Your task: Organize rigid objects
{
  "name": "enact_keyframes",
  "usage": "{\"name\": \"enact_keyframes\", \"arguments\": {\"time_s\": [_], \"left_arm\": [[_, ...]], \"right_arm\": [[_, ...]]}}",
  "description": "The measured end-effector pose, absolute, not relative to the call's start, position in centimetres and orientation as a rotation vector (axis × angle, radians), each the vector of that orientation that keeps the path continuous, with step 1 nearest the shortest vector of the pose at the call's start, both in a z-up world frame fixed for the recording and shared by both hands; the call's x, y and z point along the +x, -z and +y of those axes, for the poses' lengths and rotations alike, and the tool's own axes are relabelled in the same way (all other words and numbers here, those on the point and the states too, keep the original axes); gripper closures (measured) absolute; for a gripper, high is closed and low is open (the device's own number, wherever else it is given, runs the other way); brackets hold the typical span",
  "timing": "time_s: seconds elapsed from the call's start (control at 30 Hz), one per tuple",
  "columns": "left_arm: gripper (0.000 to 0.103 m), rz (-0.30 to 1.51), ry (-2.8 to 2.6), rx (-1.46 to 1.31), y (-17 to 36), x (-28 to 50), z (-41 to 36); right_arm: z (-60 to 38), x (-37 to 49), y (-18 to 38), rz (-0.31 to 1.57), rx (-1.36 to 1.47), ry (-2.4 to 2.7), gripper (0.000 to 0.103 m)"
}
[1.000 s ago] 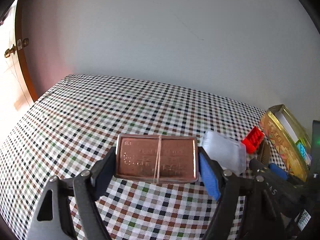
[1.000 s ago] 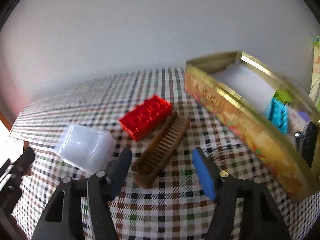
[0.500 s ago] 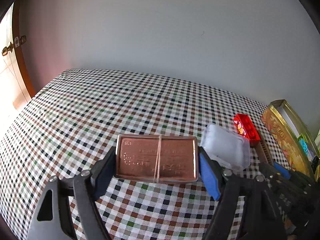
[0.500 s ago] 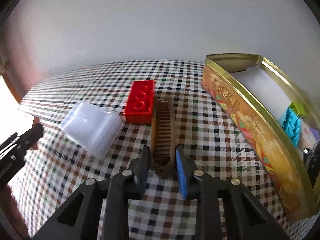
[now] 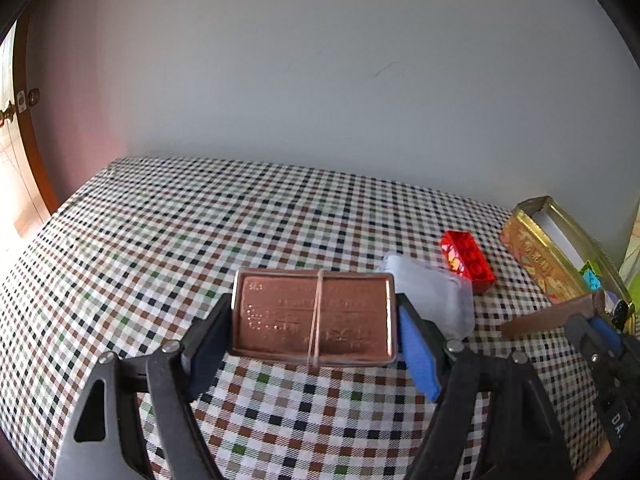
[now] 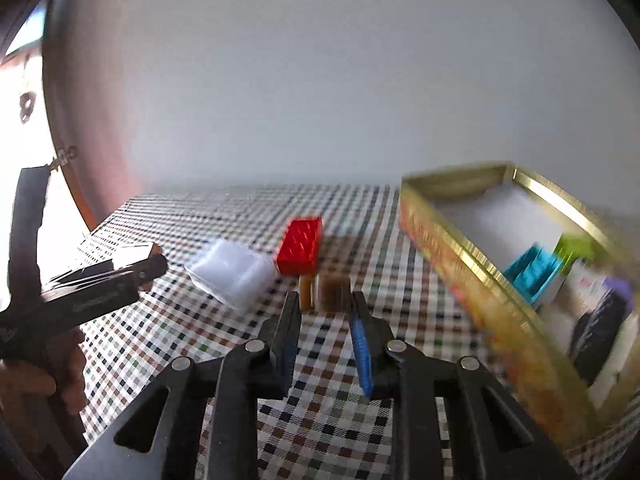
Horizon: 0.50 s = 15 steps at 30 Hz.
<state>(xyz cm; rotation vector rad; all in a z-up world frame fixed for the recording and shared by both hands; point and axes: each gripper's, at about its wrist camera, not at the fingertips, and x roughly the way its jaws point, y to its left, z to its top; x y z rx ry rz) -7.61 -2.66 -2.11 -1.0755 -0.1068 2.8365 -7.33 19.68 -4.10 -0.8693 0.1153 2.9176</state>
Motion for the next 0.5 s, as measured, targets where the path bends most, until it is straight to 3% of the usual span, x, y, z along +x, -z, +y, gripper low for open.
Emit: {"name": "enact_keyframes", "arguments": {"time_s": [0.1,0.5], "left_arm": [[0.026,-0.089,-2.838,-1.066,2.1,-7.6,-2.6],[0.026,-0.086,-2.833,-1.033,2.1,-7.6,-2.5]], "right_arm": [[19.7,-7.4,4.1,0.062,-0.849,-2.921,0.076],[21.2,-5.7,2.5,0.269,-0.739,-3.001,0.077]]}}
